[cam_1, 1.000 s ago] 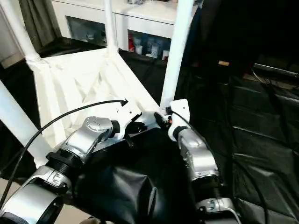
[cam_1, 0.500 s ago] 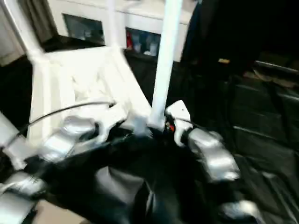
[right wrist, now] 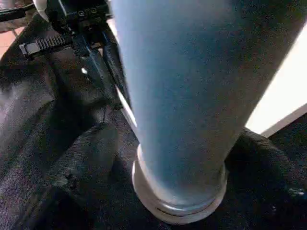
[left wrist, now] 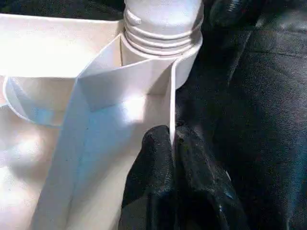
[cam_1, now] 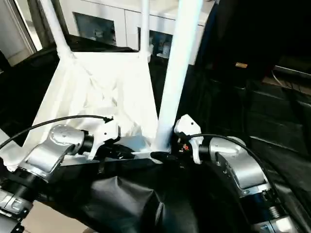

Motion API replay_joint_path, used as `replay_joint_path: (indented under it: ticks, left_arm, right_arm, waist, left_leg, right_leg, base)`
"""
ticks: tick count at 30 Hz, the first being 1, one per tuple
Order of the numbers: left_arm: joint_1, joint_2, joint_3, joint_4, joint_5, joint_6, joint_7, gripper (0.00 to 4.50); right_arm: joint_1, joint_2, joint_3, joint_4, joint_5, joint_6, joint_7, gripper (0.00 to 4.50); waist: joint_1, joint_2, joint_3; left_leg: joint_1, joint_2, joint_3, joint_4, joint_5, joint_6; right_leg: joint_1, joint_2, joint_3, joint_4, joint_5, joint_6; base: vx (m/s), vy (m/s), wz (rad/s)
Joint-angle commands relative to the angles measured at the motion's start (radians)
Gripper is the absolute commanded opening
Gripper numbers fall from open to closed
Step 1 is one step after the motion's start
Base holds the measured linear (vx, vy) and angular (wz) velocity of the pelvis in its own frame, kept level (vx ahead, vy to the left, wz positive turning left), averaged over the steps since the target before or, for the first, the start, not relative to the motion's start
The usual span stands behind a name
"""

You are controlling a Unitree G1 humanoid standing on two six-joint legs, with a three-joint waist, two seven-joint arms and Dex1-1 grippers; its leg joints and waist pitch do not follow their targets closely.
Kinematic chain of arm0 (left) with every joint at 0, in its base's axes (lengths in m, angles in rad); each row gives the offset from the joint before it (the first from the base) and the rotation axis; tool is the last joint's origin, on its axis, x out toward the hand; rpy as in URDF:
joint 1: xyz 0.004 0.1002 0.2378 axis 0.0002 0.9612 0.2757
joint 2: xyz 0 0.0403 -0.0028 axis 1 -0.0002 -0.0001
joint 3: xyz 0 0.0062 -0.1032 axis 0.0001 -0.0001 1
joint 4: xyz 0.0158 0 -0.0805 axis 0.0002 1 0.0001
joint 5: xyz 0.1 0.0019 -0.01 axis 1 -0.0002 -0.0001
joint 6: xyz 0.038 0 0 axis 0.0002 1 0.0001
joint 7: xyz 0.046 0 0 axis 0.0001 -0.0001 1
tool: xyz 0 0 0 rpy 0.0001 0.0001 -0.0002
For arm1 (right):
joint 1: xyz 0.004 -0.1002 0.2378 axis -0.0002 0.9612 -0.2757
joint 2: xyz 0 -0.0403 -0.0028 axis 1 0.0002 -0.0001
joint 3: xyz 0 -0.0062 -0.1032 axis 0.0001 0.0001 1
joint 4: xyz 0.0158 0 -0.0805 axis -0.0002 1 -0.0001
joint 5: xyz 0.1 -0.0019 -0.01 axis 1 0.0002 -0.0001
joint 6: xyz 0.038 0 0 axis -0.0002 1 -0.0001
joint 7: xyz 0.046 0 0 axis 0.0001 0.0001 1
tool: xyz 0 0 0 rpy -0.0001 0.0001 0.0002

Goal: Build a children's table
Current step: Rotate leg to tighten

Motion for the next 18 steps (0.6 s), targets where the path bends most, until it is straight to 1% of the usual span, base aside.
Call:
replay_joint_path:
  ticks: [1, 3, 4, 6, 7, 8, 10, 11, 14, 18]
  left_arm:
    - [-0.002, -0.015, 0.01, -0.03, -0.037, 0.0, -0.004, 0.0]
    - [-0.003, -0.015, 0.012, -0.03, -0.037, 0.001, -0.003, 0.0]
    - [-0.002, -0.014, 0.013, -0.031, -0.037, 0.002, 0.0, 0.0]
    - [-0.002, -0.013, 0.014, -0.032, -0.037, 0.002, 0.002, 0.0]
    - [-0.002, -0.013, 0.014, -0.032, -0.037, 0.002, 0.003, 0.0]
    - [-0.002, -0.013, 0.015, -0.032, -0.037, 0.002, 0.004, 0.0]
    - [-0.002, -0.013, 0.016, -0.031, -0.037, 0.002, 0.005, 0.0]
    - [-0.001, -0.013, 0.017, -0.031, -0.036, 0.002, 0.005, 0.0]
    - [0.0, -0.013, 0.019, -0.031, -0.036, 0.002, 0.007, 0.0]
    - [0.004, -0.012, 0.019, -0.034, -0.036, 0.003, 0.009, 0.0]
  right_arm:
    - [0.005, -0.003, 0.033, -0.011, 0.004, 0.017, 0.016, 3.13]
    - [0.004, -0.004, 0.037, -0.007, -0.003, 0.014, 0.017, 3.05]
    - [0.004, -0.008, 0.046, 0.002, -0.018, 0.002, 0.018, 2.98]
    - [0.004, -0.01, 0.049, 0.006, -0.025, -0.003, 0.018, 2.79]
    - [0.004, -0.01, 0.051, 0.009, -0.029, -0.007, 0.018, 2.66]
    - [0.004, -0.01, 0.052, 0.009, -0.03, -0.008, 0.018, 2.66]
    - [0.004, -0.009, 0.055, 0.01, -0.034, -0.01, 0.019, 2.41]
    - [0.004, -0.009, 0.057, 0.01, -0.036, -0.011, 0.02, 2.41]
    - [0.005, -0.008, 0.061, 0.012, -0.039, -0.013, 0.02, 2.18]
    - [0.01, -0.007, 0.066, 0.013, -0.044, -0.018, 0.025, 2.09]
  waist:
    - [-0.001, -0.009, -0.059]
    - [-0.002, -0.008, -0.059]
    - [-0.002, -0.012, -0.062]
    - [0.0, -0.01, -0.061]
    - [0.0, -0.011, -0.061]
    - [0.0, -0.011, -0.062]
    - [0.001, -0.011, -0.063]
    - [0.001, -0.011, -0.062]
    - [0.001, -0.012, -0.064]
    - [0.001, -0.014, -0.066]
  left_leg:
    - [0.014, 0.04, -0.017, -0.065, -0.226, 0.041]
    - [0.014, 0.039, -0.016, -0.064, -0.22, 0.043]
    - [0.014, 0.039, -0.016, -0.063, -0.214, 0.045]
    - [0.013, 0.039, -0.016, -0.063, -0.205, 0.046]
    - [0.013, 0.039, -0.016, -0.062, -0.203, 0.048]
    - [0.014, 0.039, -0.015, -0.062, -0.207, 0.048]
    - [0.014, 0.04, -0.016, -0.062, -0.206, 0.048]
    - [0.013, 0.039, -0.016, -0.062, -0.204, 0.048]
    - [0.013, 0.039, -0.015, -0.061, -0.196, 0.05]
    - [0.013, 0.039, -0.015, -0.06, -0.191, 0.051]
  right_leg:
    - [0.047, -0.053, 0.044, -0.067, -0.271, -0.189]
    - [0.047, -0.052, 0.044, -0.066, -0.259, -0.192]
    - [0.048, -0.053, 0.044, -0.065, -0.255, -0.194]
    - [0.048, -0.053, 0.044, -0.064, -0.25, -0.195]
    - [0.048, -0.054, 0.044, -0.064, -0.248, -0.196]
    - [0.048, -0.054, 0.044, -0.065, -0.255, -0.195]
    - [0.048, -0.054, 0.044, -0.064, -0.259, -0.194]
    - [0.048, -0.053, 0.044, -0.064, -0.258, -0.194]
    - [0.049, -0.053, 0.044, -0.062, -0.246, -0.196]
    - [0.05, -0.054, 0.044, -0.061, -0.243, -0.195]
  base:
    - [0.0, 0.0, 0.0]
    - [0.0, 0.0, 0.0]
    - [0.0, 0.0, 0.0]
    - [0.0, 0.0, 0.0]
    - [0.0, 0.0, 0.0]
    - [0.0, 0.0, 0.0]
    - [0.0, 0.0, 0.0]
    - [0.0, 0.0, 0.0]
    - [0.0, 0.0, 0.0]
    - [0.0, 0.0, 0.0]
